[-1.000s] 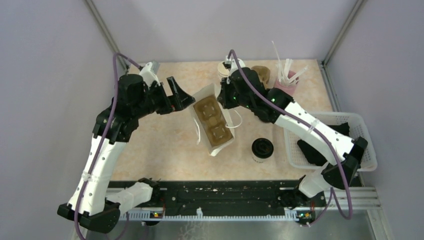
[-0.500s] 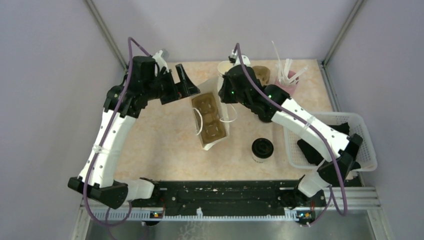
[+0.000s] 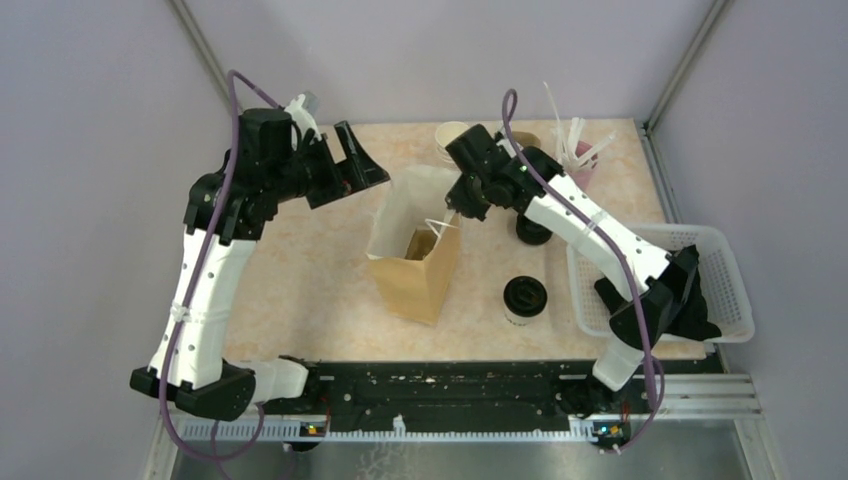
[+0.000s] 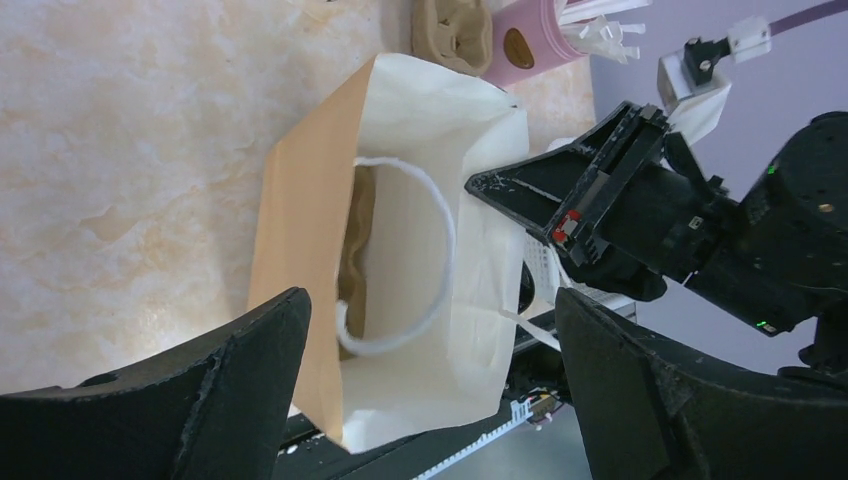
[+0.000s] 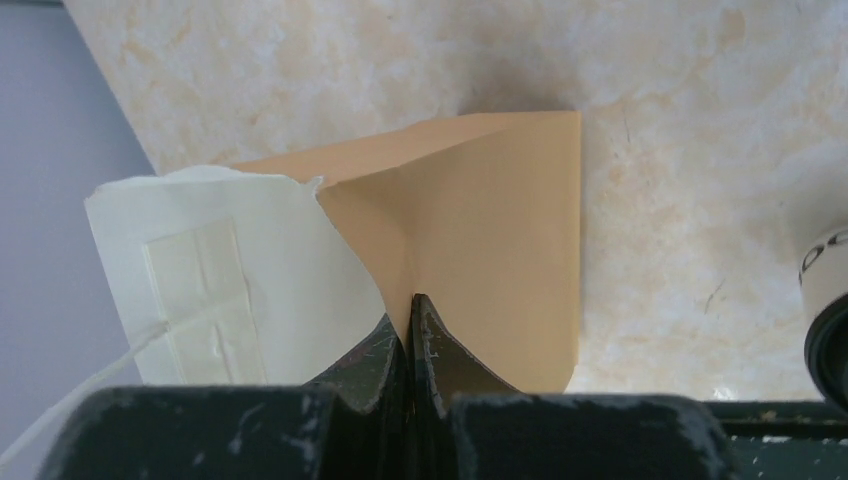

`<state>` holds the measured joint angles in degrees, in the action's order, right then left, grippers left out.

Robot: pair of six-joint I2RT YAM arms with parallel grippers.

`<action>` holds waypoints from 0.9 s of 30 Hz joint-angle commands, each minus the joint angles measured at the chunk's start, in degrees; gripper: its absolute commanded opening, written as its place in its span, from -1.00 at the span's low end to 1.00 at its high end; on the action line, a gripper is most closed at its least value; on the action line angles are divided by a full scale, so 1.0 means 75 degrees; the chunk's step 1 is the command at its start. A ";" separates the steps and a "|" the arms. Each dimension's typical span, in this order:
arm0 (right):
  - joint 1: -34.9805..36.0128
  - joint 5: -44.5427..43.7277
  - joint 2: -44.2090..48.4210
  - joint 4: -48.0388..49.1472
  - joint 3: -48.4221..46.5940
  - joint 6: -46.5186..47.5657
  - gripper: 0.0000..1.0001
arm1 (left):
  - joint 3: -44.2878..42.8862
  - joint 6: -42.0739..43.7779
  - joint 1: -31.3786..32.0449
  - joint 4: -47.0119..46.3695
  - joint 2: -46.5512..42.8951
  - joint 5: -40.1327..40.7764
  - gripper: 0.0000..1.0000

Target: Pack the takeout coffee

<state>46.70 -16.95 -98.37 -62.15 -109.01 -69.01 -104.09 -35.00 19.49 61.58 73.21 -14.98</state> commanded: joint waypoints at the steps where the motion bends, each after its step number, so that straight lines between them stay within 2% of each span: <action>1: 0.0007 0.0056 0.0853 0.0173 0.0897 -0.1964 -1.00 | 0.0210 -0.0143 -0.0046 0.0204 -0.0230 0.0151 0.97; 5: 0.0056 -0.0078 0.1266 0.0898 0.1540 -0.2611 -0.94 | 0.0282 0.0030 -0.0043 0.0302 -0.0336 0.0159 0.97; 10: 0.0258 -0.0809 0.1180 0.0882 0.1516 -0.3051 -0.90 | 0.0320 -0.0174 -0.0046 0.0679 -0.0580 0.0428 0.96; 12: 0.0358 -0.0989 0.1138 0.0959 0.1502 -0.3057 -0.61 | 0.0733 -0.0597 -0.0050 0.0801 -0.0854 0.0381 0.94; 14: 0.0427 -0.1047 0.1106 0.0933 0.1353 -0.2676 -0.23 | 0.1291 -0.1201 -0.0043 0.0870 -0.1147 0.0128 0.89; 16: 0.0464 -0.1098 0.1145 0.0788 0.1162 -0.2034 0.19 | 0.1753 -0.1811 -0.0051 0.0941 -0.1402 -0.0108 0.82; 18: 0.0465 -0.1130 0.1342 0.0723 0.1040 -0.1022 0.44 | 0.2304 -0.2342 -0.0044 0.0858 -0.1639 -0.0327 0.71; 20: 0.0449 -0.1083 0.1695 0.0840 0.1056 0.0474 0.59 | 0.2833 -0.2869 -0.0044 0.0715 -0.1848 -0.0533 0.65; 24: 0.0315 -0.0410 0.2674 0.0604 0.1109 0.4539 0.74 | 0.3881 -0.3639 -0.0043 -0.0157 -0.2141 -0.1349 0.51; 25: 0.0244 -0.0303 0.2941 0.0285 0.1142 0.5311 0.77 | 0.4029 -0.3799 -0.0043 -0.0341 -0.2139 -0.1448 0.51; 27: 0.0050 -0.0413 0.3477 -0.0535 0.1247 0.6123 0.96 | 0.4161 -0.4031 -0.0044 -0.0595 -0.2058 -0.1515 0.46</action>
<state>49.19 -21.06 -82.59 -58.15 -98.00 -49.67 -75.05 -58.17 19.27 64.75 57.82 -21.26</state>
